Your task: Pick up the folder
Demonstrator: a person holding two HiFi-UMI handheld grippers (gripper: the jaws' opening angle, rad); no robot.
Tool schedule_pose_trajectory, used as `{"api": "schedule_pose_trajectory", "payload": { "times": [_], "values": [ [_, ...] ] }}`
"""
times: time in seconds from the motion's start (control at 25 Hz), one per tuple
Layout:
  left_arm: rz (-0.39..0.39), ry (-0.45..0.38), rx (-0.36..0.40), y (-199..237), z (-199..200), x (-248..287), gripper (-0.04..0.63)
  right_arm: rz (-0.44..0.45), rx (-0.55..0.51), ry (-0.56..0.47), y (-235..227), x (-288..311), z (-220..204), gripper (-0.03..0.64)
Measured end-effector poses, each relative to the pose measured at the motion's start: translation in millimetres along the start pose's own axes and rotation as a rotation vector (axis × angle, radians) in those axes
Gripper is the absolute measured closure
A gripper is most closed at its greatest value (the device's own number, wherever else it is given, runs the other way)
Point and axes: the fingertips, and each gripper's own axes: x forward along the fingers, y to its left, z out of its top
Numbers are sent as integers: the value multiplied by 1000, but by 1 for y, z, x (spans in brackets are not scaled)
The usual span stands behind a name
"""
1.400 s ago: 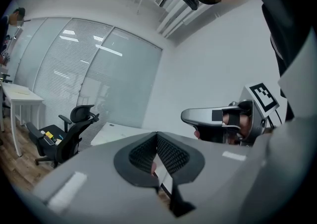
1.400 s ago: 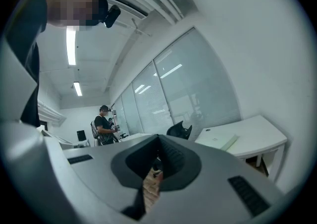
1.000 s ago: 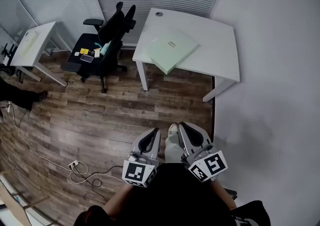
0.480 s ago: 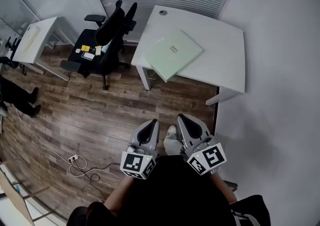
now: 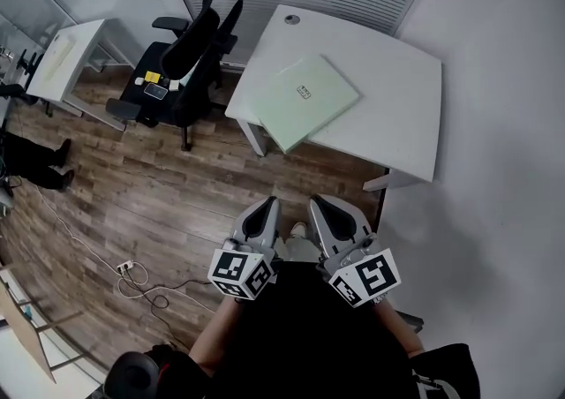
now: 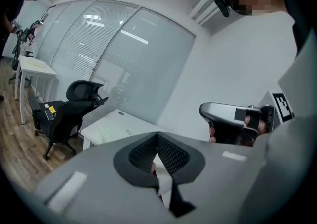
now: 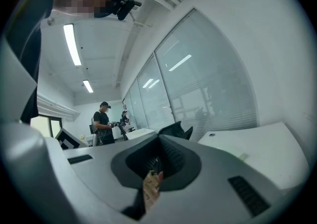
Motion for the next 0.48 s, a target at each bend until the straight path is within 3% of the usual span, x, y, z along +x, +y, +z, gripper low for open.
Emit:
{"api": "schedule_pose_trajectory", "payload": {
  "times": [0.48],
  "values": [
    [-25,116,-224,54,-31,78,587,-31,9,30,-53,49,2,621]
  ]
}}
